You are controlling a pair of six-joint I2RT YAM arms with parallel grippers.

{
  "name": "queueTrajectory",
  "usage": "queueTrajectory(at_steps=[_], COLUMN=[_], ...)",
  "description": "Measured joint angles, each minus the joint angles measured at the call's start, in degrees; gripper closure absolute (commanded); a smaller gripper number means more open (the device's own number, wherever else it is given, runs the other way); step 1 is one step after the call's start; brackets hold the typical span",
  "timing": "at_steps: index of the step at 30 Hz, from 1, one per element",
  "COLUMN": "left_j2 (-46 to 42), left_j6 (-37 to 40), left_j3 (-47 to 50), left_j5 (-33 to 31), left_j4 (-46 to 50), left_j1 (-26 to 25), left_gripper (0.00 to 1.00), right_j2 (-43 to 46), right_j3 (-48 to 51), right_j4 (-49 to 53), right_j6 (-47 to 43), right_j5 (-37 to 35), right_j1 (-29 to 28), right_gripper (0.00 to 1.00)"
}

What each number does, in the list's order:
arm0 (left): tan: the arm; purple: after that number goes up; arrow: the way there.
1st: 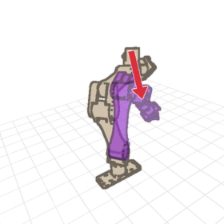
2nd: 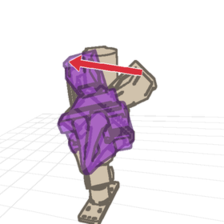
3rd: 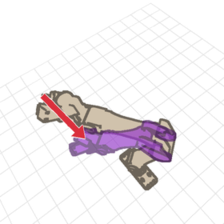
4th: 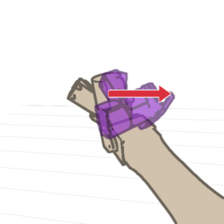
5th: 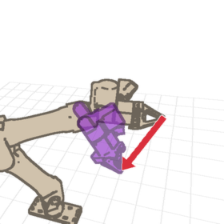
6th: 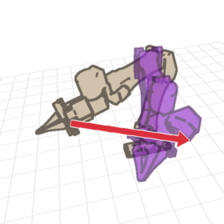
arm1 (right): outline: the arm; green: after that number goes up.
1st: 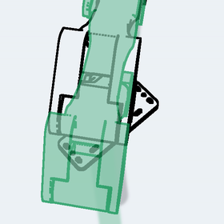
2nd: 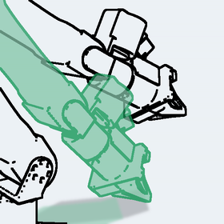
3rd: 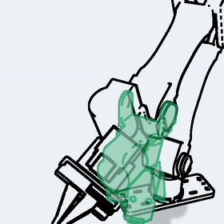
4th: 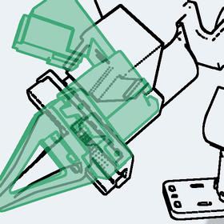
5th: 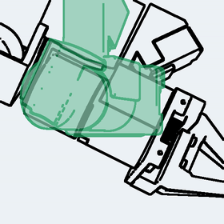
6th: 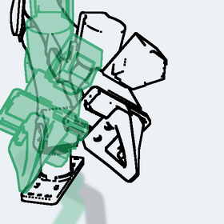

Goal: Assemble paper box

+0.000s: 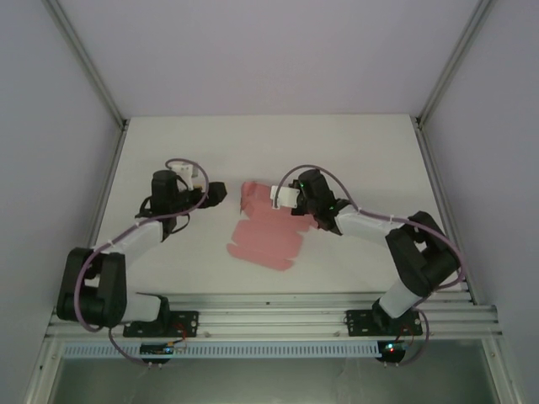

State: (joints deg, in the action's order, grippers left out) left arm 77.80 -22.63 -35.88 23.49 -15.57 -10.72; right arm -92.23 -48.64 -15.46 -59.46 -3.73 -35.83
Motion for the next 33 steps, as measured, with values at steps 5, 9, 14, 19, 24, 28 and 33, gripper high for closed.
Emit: queueTrajectory(at_steps=[5,9,14,19,24,28,33], left_j2=[8.2,14.1,21.5,25.7,25.7,25.0,20.5], left_j6=[0.1,0.3,0.3,1.9,4.2,4.6,5.9], left_j3=[-4.5,-8.5,-11.7,-13.5,-14.4,-13.7,-9.6], left_j5=[-0.2,0.5,7.1,13.4,13.2,11.5,8.7], left_j4=[4.6,5.1,1.8,0.3,0.4,-0.2,0.4], left_j1=[0.0,0.0,-0.2,-4.3,-9.5,-9.7,-9.6], left_gripper=[0.18,0.32,0.43,0.53,0.55,0.54,0.46], right_j2=[-1.0,-1.0,-1.0,-1.0,-1.0,-1.0,-1.0], right_j3=[0.9,1.3,1.3,1.4,1.6,1.9,2.1], right_j4=[-6.1,-7.6,-7.5,-7.5,-7.0,-7.1,-7.1], right_j6=[-2.8,-3.5,-3.6,-3.6,-4.2,-4.3,-4.3], right_j5=[0.1,0.8,1.2,0.9,-0.4,-0.8,-0.7], right_j1=[-0.5,-0.6,-0.6,-0.6,-0.3,-0.3,-0.6], right_gripper=[0.99,0.99,0.99,0.99,0.99,0.99,0.99])
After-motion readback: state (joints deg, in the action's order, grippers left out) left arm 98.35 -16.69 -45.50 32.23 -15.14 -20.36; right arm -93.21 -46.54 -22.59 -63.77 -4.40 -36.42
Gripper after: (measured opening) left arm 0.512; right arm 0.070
